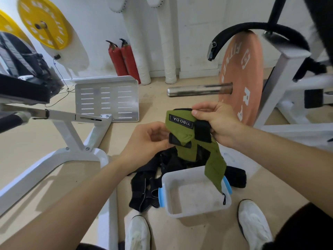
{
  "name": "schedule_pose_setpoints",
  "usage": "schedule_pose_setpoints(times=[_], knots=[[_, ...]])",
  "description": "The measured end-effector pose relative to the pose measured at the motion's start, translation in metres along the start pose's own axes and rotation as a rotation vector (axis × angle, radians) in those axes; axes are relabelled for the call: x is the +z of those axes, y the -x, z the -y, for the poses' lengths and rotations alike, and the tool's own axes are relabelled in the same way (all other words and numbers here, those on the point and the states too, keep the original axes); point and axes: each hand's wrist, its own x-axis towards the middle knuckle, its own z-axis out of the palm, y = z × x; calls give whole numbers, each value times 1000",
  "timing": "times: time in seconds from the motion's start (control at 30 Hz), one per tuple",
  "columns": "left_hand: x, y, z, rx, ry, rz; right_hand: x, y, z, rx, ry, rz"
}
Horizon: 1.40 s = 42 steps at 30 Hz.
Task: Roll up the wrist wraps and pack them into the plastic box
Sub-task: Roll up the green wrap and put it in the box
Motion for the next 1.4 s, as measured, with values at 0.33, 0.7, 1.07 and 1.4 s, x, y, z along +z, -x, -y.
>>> schedule_pose_setpoints(times=[0.33, 0.7, 1.07, 1.4], knots=[[2, 5, -11, -65, 16, -159, -12, -13, 3, -70, 0, -185], [-18, -7, -16, -134, 440, -423, -18, 1, -2, -287, 446, 96], [-18, -12, -22, -249, 614, -185, 26, 14, 0, -187, 448, 527], [-10, 8, -9, -175, 206, -217, 34, 8, -1, -52, 148, 230]])
